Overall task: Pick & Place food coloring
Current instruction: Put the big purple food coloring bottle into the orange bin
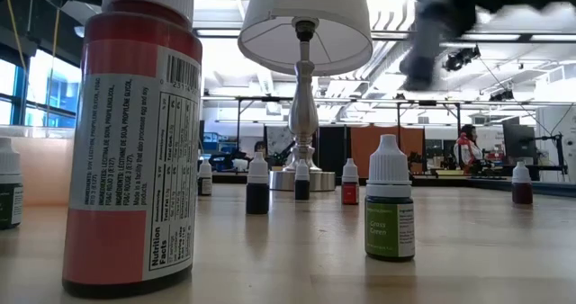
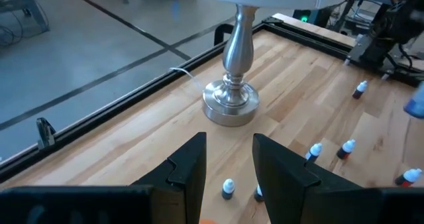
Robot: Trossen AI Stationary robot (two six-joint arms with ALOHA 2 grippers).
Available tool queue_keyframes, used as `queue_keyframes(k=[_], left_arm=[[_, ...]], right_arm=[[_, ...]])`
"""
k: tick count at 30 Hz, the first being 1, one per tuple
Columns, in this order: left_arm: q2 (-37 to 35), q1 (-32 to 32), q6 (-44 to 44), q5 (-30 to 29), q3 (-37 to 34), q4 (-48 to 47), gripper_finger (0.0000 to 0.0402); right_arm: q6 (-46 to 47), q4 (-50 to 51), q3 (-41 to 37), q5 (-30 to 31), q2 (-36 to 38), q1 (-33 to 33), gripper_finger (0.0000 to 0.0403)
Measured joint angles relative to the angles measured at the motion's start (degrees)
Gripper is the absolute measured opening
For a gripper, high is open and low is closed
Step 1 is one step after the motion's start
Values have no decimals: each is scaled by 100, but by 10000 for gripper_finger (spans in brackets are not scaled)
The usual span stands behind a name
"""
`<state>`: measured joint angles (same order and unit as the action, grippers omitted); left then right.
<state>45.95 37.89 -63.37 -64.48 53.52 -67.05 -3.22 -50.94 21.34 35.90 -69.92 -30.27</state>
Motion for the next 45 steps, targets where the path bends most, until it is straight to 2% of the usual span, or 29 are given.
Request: queue_keyframes(k=[4, 8, 12, 18, 24, 30, 35, 38, 41, 45], left_arm=[[2, -2, 11, -91, 0, -2, 121], [2, -1, 30, -99, 0, -39, 121], [2, 0, 162, -126, 0, -37, 121], [2, 0, 179, -694, 0, -80, 121], [-20, -2, 567, -1515, 0, -80, 121], [-90, -2, 660, -1543, 0, -81, 121], [-87, -2, 660, -1383, 0, -79, 121], [-85, -2, 660, -1289, 0, -79, 121], [-85, -2, 660, -1253, 0, -81, 121], [-85, -2, 660, -1220, 2, -81, 121]], right_arm=[[-857, 997, 1217, -318, -460, 862, 31], [-908, 943, 2425, -1037, -1448, 1617, 31], [-889, 963, 3691, -1940, -2730, 2070, 30], [-885, 964, 5602, -2475, -4628, 2296, 30], [-885, 1231, 7484, -2803, -6119, 2319, 30], [-883, 2014, 9456, -2854, -7433, 2348, 30], [-883, 2377, 10811, -2855, -8334, 2432, 30], [-842, 2562, 11365, -2763, -8666, 2505, 30], [-800, 2391, 11183, -2719, -8695, 2619, 30], [-433, 2749, 11090, -2894, -8715, 2739, 30]])
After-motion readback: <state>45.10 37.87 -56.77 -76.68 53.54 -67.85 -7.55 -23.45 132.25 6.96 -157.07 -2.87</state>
